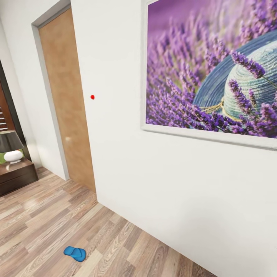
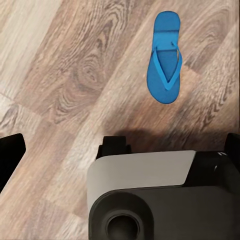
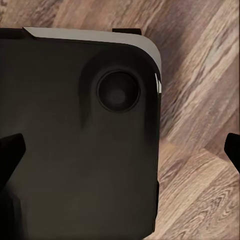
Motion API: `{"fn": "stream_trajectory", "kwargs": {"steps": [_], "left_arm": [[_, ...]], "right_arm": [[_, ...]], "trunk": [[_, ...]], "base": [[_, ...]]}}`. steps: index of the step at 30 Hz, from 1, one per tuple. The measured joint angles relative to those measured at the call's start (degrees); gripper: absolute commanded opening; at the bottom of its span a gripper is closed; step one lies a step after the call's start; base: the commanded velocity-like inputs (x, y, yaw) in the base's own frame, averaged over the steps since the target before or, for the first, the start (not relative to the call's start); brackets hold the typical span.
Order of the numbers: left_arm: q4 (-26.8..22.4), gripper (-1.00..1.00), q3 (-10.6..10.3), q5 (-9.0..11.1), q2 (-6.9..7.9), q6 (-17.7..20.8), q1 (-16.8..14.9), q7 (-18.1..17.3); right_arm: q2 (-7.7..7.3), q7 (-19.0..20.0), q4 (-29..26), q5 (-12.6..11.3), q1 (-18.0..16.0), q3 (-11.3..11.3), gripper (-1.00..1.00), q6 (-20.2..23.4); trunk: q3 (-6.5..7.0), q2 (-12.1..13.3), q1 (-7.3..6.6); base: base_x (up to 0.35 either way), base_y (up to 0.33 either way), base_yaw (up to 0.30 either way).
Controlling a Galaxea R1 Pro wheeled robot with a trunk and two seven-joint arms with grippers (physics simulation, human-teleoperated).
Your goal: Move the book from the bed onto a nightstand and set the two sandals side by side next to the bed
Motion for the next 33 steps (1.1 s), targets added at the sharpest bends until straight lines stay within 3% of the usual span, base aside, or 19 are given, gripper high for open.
{"fn": "stream_trajectory", "kwargs": {"steps": [33], "left_arm": [[-1.2, 1.0, 0.2, 0.3, -0.14, 0.2, 0.0, -0.2]], "right_arm": [[0.02, 0.0, 0.0, 0.0, 0.0, 0.0, 1.0, 0.0]], "trunk": [[0.0, 0.0, 0.0]], "base": [[0.0, -0.01, 0.0]]}}
